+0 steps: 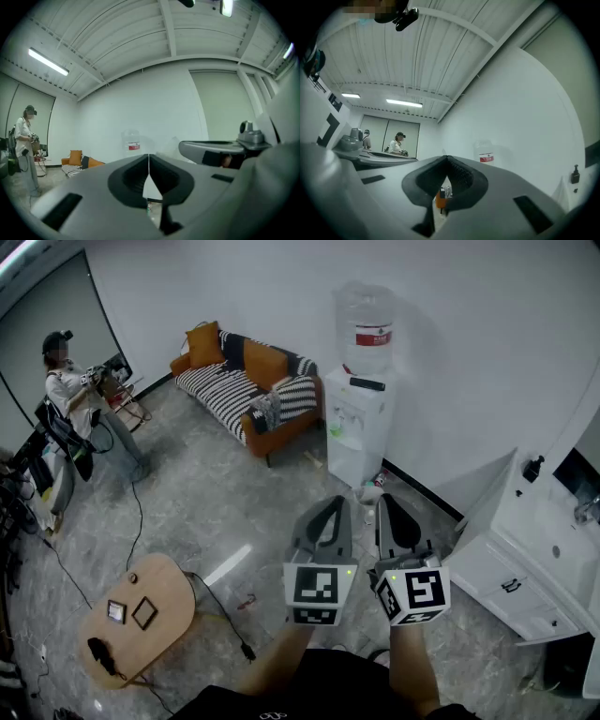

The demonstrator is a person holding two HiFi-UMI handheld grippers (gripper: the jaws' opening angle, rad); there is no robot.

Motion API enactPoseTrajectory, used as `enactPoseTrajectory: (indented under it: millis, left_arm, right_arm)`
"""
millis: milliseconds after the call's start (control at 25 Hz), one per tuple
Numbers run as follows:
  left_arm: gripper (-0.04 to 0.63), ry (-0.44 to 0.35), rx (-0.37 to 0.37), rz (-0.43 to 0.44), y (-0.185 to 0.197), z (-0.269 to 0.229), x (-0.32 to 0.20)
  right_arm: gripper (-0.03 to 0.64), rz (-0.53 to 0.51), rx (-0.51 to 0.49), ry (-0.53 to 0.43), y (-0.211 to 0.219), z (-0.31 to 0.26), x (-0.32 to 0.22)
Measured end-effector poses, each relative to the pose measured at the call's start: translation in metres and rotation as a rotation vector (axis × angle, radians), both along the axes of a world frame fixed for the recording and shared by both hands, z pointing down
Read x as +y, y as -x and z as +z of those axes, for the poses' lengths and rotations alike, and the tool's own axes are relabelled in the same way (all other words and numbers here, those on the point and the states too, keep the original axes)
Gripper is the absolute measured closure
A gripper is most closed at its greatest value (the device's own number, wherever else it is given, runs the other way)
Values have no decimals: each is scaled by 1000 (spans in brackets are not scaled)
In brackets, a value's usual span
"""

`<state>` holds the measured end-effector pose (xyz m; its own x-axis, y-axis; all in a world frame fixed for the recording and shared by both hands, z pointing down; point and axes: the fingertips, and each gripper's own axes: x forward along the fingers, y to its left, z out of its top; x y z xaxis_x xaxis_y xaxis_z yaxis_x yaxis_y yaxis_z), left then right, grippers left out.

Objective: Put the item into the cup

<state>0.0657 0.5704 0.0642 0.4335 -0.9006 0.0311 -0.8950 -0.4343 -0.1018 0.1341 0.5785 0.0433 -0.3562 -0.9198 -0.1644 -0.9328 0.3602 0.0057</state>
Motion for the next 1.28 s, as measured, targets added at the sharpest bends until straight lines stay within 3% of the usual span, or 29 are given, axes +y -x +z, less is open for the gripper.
enactPoseTrajectory:
  millis: [840,1280]
  left_arm:
    - [581,-3,22,-32,4,13,17]
    - [581,7,65,-9,-2,29,-11]
  right_arm:
    - [606,-20,14,-15,-9,7,17]
    - [606,7,72,-51,-22,9,-6]
